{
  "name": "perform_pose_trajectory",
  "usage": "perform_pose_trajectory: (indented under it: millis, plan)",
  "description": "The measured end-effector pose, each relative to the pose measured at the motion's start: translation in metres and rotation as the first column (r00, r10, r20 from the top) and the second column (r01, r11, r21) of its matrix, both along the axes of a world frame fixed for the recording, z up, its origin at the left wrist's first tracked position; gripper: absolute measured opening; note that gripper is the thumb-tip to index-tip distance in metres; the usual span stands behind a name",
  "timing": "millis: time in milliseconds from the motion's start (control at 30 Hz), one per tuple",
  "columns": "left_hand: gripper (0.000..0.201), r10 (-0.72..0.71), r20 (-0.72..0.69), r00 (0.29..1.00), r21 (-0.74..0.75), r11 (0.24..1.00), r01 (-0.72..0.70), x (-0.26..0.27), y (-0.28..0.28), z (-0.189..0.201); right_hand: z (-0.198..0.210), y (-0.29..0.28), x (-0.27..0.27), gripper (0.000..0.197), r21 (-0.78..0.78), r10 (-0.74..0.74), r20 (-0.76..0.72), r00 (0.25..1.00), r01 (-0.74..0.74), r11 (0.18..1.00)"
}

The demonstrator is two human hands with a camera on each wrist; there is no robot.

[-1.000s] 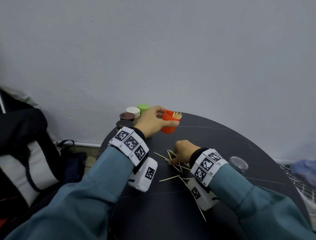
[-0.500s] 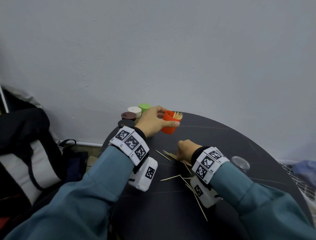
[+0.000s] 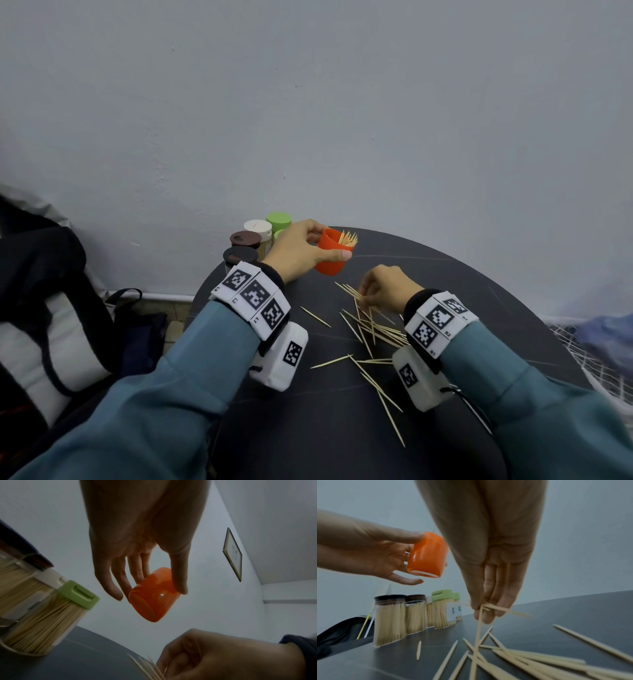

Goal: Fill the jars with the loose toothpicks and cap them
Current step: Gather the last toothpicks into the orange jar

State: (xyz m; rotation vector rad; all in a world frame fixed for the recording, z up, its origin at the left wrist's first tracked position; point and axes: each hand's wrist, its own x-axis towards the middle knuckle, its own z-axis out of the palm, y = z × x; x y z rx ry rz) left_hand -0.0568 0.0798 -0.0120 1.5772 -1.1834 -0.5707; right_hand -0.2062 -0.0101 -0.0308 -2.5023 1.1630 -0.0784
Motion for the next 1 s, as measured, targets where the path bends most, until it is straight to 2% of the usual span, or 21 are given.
perform_pose_trajectory:
  millis: [100,200,267,333,433,500,567,633,767,800,867,1000]
  plan:
    - [0.057,-0.005,-0.011,1.000,0.007,1.000,0.005,-0.001,-0.002,-0.001,-0.002,-0.006,-0.009,0.023,0.029,-0.029,0.161,0.987,0.024,0.999]
    - [0.055,-0.018,-0.013,1.000,0.007,1.000,0.018,-0.003,-0.005,-0.004,-0.002,-0.010,-0.017,0.015,0.094,-0.089,0.359,0.929,0.059,0.994]
    - [0.055,-0.022,-0.008,1.000,0.002,1.000,0.022,-0.005,-0.006,-0.005,0.004,-0.011,-0.019,0.014,0.183,-0.172,0.540,0.824,0.084,0.979]
    - [0.056,-0.031,0.004,1.000,0.006,1.000,0.031,-0.007,-0.008,-0.006,0.015,-0.012,-0.020,0.017,0.225,-0.232,0.690,0.686,0.102,0.969]
    - [0.058,-0.045,0.004,0.999,0.018,0.999,0.045,-0.010,-0.011,-0.008,0.039,-0.008,-0.020,0.012,0.153,-0.199,0.838,0.508,0.131,0.979]
    - [0.058,-0.055,-0.005,0.998,0.017,0.998,0.055,-0.011,-0.013,-0.009,0.052,-0.003,-0.019,0.010,0.075,-0.135,0.875,0.465,0.145,0.987]
    - [0.057,-0.062,0.000,0.998,0.013,0.998,0.062,-0.012,-0.015,-0.011,0.060,0.003,-0.014,0.013,0.051,-0.097,0.891,0.444,0.116,0.992]
    - [0.057,-0.067,0.001,0.998,0.007,0.998,0.067,-0.013,-0.016,-0.012,0.062,0.006,-0.008,0.015,0.031,-0.080,0.884,0.460,0.113,0.993]
    - [0.056,-0.076,-0.002,0.997,-0.005,0.997,0.076,-0.013,-0.017,-0.013,0.048,0.010,0.002,0.017,0.026,-0.048,0.751,0.658,0.043,0.999]
    - [0.056,-0.078,0.000,0.997,-0.007,0.997,0.078,-0.013,-0.017,-0.013,0.043,0.011,0.003,0.018,0.038,-0.044,0.730,0.682,0.024,0.999]
    - [0.057,-0.081,0.008,0.997,-0.009,0.997,0.082,-0.012,-0.018,-0.013,0.037,0.010,0.002,0.024,0.051,-0.050,0.731,0.680,0.019,0.999]
    - [0.057,-0.077,0.017,0.997,-0.005,0.997,0.078,-0.012,-0.017,-0.013,0.037,0.006,-0.006,0.025,0.073,-0.084,0.776,0.625,0.045,0.996]
